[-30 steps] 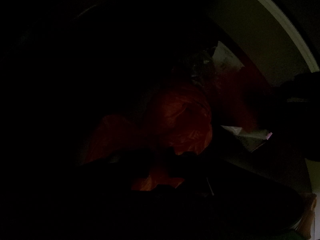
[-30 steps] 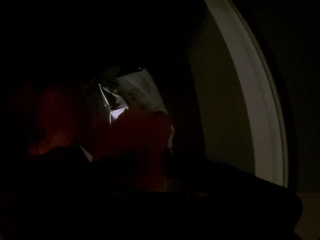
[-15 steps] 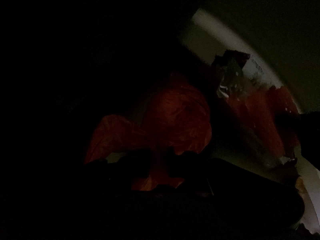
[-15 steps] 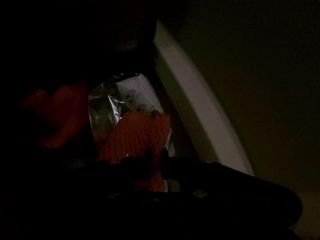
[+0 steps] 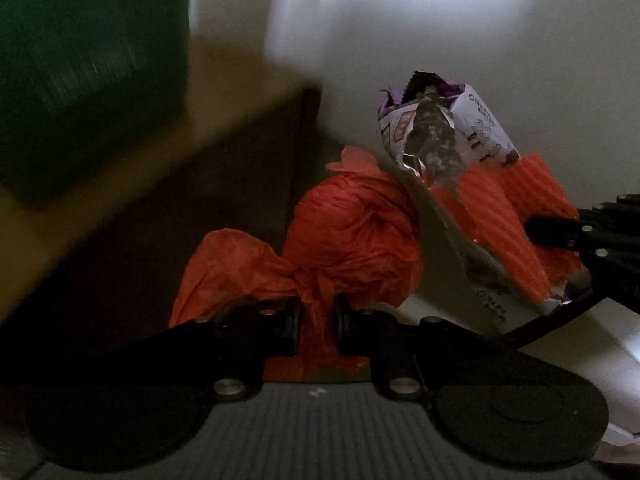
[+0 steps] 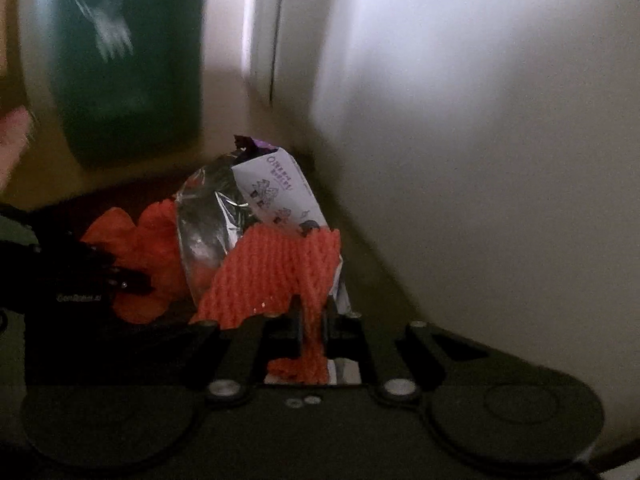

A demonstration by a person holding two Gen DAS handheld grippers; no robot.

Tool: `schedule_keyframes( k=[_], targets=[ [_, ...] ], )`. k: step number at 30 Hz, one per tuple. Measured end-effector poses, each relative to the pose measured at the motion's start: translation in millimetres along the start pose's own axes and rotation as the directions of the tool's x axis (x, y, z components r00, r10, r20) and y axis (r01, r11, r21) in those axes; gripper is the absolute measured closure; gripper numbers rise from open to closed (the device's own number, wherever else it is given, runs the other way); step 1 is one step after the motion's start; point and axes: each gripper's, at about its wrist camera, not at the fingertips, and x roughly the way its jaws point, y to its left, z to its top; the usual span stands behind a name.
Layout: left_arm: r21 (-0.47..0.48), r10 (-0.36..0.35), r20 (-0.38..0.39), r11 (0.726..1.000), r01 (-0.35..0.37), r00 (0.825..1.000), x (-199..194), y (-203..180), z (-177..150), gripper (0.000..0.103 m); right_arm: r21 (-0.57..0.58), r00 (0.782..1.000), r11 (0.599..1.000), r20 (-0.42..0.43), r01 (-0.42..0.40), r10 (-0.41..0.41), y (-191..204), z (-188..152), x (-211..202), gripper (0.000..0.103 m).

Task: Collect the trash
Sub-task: 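Carry the red bag in the left tool while the right tool carries the net and wrapper over the bin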

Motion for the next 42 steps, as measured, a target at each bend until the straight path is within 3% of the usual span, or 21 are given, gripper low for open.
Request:
schedule_keyframes(
  k=[3,7,14,17,18,23,27,30,37,42],
  targets=[
    [0.012,0.014,0.088,1.0,-0.015,0.996,-59,3,19,0.088,-0.018,0.997,1.0,0.079,0.0,0.002,5,12,-59,0.096],
    [0.008,0.041,0.186,0.999,-0.043,0.982,-133,12,48,0.088,-0.037,0.986,0.999,0.168,-0.015,0.021,-1,67,-125,0.096],
    [-0.02,0.106,0.346,0.994,-0.105,0.932,-240,33,113,0.088,-0.069,0.932,0.997,0.359,-0.023,0.046,20,151,-196,0.096],
    [-0.04,0.139,0.397,0.99,-0.135,0.907,-273,47,145,0.088,-0.053,0.91,0.998,0.412,-0.037,0.056,33,192,-204,0.096],
    [-0.041,0.153,0.409,0.988,-0.149,0.9,-281,50,154,0.088,-0.049,0.904,0.998,0.423,-0.039,0.056,47,209,-179,0.096],
    [-0.05,0.211,0.455,0.976,-0.212,0.865,-304,58,201,0.088,-0.033,0.884,0.998,0.464,-0.044,0.055,70,271,-156,0.096],
    [-0.053,0.256,0.46,0.964,-0.262,0.85,-284,64,230,0.088,-0.011,0.881,0.999,0.47,-0.052,0.051,69,297,-142,0.096],
    [-0.078,0.272,0.444,0.961,-0.266,0.854,-263,78,245,0.088,0.008,0.885,0.998,0.462,-0.056,0.046,79,318,-121,0.096],
    [-0.163,0.281,0.376,0.958,-0.236,0.883,-227,117,285,0.088,0.069,0.906,0.993,0.419,-0.096,0.058,107,349,-58,0.096],
    [-0.186,0.276,0.322,0.956,-0.225,0.906,-202,138,286,0.088,0.084,0.931,0.991,0.358,-0.105,0.069,124,348,-23,0.096]
  ],
)
